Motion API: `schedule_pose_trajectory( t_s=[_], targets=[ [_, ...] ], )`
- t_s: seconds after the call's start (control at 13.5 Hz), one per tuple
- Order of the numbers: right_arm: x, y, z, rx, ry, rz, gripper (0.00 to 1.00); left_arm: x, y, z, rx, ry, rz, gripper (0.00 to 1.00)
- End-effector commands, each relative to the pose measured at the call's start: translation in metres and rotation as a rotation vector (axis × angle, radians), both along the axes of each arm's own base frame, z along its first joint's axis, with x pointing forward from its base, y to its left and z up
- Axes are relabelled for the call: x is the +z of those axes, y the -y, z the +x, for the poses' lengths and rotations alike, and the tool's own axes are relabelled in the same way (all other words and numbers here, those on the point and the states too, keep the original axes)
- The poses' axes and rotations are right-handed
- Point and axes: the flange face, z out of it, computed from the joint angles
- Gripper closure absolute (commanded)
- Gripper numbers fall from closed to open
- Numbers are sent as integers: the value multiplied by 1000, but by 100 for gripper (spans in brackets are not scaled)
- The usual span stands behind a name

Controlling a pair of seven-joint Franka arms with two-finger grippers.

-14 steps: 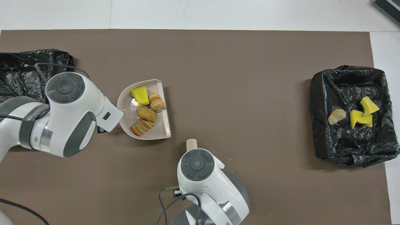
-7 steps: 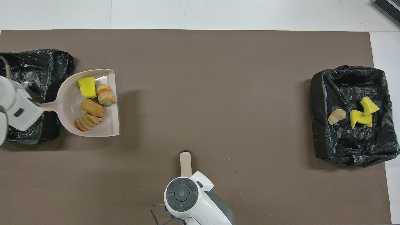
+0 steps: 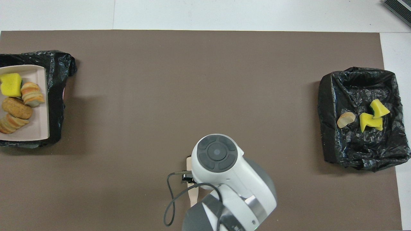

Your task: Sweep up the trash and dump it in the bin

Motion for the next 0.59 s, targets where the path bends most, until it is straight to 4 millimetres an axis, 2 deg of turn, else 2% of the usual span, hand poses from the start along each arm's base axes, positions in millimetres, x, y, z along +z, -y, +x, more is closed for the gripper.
schedule_pose_trajectory(
  t_s=[0.0, 0.15, 0.3, 0.37, 0.52],
  targets=[
    [26, 53, 48, 118, 83, -86, 0, 3, -18, 15, -40, -24, 85, 100],
    [50, 104, 85, 163, 101, -79, 0, 4, -23, 20, -67, -13, 172, 100],
    [61, 170, 113, 204, 114, -82, 0, 3, -31, 25, -96, -19, 284, 100],
    [72, 199, 120, 214, 109, -75, 0, 9, -34, 28, -81, -6, 329, 100],
    [103, 253, 131, 164, 123, -73, 0, 12, -28, 35, -30, 9, 452, 100]
  ],
)
